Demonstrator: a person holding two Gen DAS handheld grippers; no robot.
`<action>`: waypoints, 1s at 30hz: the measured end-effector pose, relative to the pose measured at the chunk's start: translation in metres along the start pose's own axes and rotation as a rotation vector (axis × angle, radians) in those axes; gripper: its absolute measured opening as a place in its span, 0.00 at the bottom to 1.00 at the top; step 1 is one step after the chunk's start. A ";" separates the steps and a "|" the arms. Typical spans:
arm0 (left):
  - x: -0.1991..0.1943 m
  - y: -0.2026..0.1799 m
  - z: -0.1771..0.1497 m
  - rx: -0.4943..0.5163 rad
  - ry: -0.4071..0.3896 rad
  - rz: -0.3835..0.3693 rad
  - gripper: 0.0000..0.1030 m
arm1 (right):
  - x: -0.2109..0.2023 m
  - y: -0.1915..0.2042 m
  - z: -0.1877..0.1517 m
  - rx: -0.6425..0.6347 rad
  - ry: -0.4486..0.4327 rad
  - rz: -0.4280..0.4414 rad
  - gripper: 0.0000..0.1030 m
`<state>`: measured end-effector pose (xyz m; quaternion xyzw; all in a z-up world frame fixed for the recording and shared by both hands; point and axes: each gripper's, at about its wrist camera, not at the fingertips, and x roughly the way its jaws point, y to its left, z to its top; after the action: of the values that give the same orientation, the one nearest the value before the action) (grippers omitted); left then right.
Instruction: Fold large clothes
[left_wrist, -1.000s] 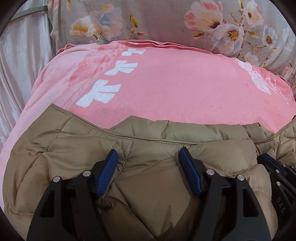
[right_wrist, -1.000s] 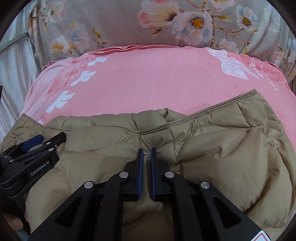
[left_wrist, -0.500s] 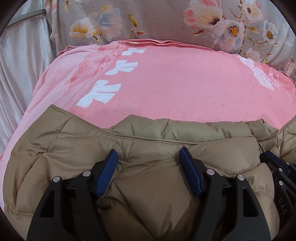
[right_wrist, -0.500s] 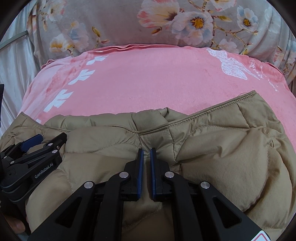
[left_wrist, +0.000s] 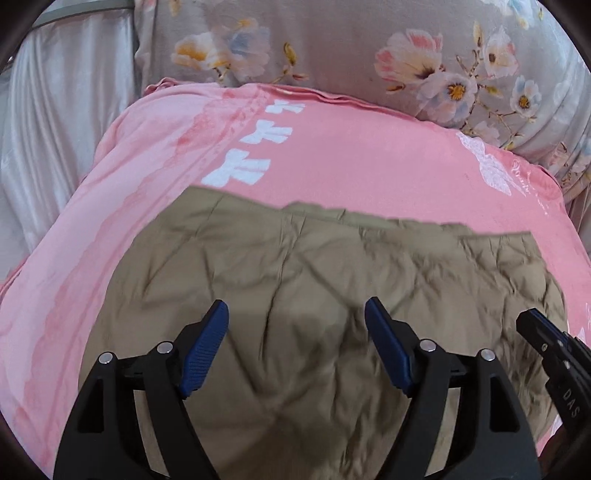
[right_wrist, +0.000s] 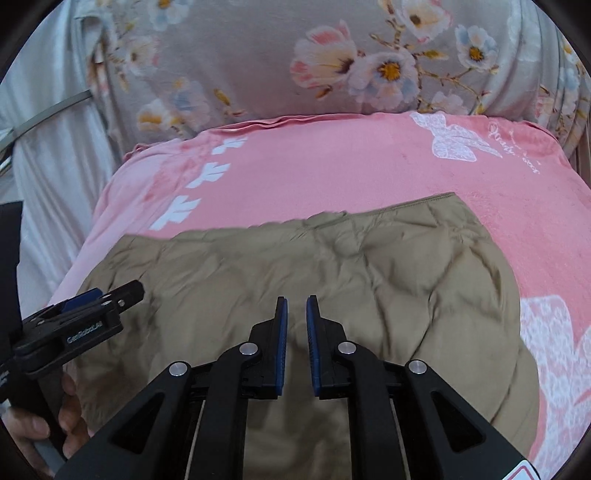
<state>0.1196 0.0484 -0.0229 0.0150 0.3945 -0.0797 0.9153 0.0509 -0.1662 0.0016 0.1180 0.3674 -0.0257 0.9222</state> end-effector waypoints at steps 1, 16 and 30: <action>0.000 -0.001 -0.008 0.001 0.008 0.002 0.72 | 0.001 0.004 -0.006 -0.008 0.010 0.004 0.10; 0.027 -0.016 -0.049 0.061 -0.087 0.093 0.75 | 0.036 0.022 -0.052 -0.107 -0.006 -0.078 0.10; 0.020 -0.012 -0.051 0.061 -0.061 0.080 0.75 | 0.034 0.028 -0.050 -0.113 0.040 -0.089 0.11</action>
<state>0.0943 0.0383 -0.0723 0.0563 0.3627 -0.0557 0.9285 0.0459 -0.1263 -0.0512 0.0498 0.3917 -0.0432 0.9177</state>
